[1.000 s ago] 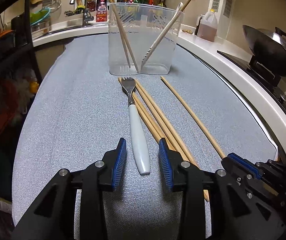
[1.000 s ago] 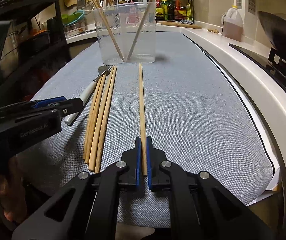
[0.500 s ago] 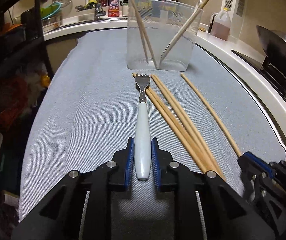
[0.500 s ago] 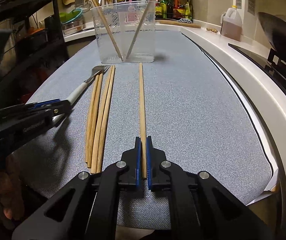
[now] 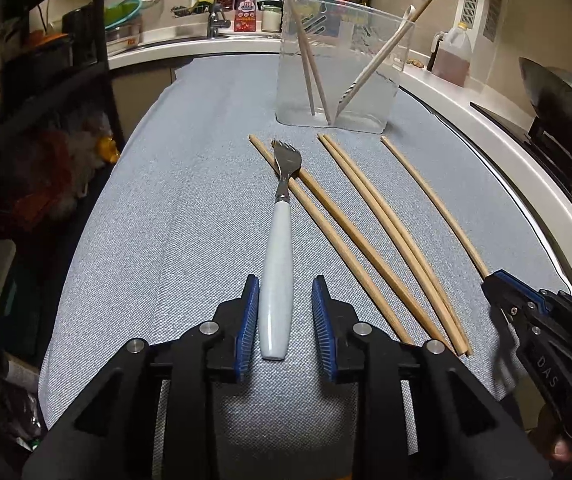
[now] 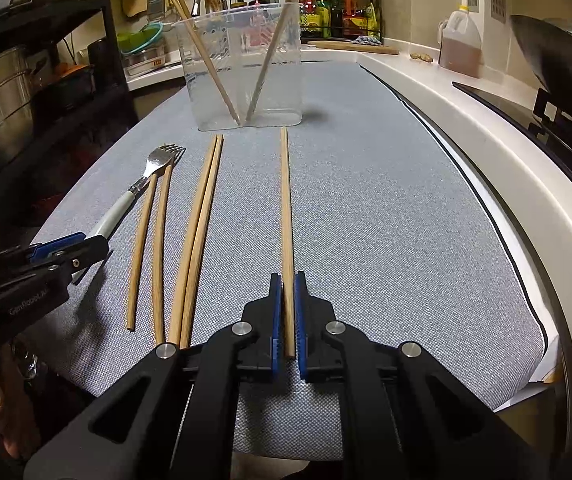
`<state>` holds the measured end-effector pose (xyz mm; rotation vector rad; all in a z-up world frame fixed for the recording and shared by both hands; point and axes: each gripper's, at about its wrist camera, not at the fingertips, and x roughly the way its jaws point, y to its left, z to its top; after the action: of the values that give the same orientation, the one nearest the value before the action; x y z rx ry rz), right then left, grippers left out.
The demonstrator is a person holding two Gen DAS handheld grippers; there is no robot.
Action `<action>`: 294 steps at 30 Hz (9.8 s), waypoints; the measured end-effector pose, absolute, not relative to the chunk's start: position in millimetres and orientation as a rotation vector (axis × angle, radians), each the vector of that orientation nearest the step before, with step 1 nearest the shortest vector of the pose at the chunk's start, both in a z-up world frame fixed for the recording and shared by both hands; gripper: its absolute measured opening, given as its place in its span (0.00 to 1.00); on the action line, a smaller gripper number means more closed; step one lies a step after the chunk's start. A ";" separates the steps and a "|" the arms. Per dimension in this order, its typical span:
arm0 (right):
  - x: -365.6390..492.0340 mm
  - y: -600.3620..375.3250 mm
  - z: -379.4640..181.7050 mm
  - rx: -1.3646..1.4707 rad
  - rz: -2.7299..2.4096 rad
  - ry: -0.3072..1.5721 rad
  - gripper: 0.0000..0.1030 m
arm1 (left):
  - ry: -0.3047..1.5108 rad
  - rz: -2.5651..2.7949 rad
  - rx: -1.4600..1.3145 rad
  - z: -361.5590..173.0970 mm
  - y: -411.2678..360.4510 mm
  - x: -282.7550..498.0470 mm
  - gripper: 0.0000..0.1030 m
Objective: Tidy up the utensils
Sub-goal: 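Close the left gripper on the white-handled fork while the right gripper holds its chopstick, then lift the fork and the chopstick up over the clear container with both grippers, then open both grippers to drop the fork and chopstick into the container, then move both open grippers back down over the remaining chopsticks, then close the right gripper on a chopstick while the left gripper grasps another chopstick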
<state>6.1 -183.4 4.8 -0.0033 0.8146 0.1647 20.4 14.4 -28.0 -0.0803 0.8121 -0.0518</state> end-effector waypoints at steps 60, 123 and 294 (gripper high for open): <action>-6.6 -182.6 72.2 -0.053 0.142 0.683 0.06 | 0.687 -0.017 -0.018 -0.5 14.5 16.8 0.17; 168.2 -158.1 281.8 0.011 0.286 0.451 0.06 | 0.341 -0.312 -0.211 219.8 34.3 207.8 0.13; -3.5 -179.9 40.2 -0.026 0.163 0.784 0.05 | 0.786 -0.027 -0.034 -13.5 17.1 10.4 0.06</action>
<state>-3.5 -179.9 40.2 -0.0261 0.7841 0.1627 10.4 17.1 -13.5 -0.0336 0.7858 -0.0270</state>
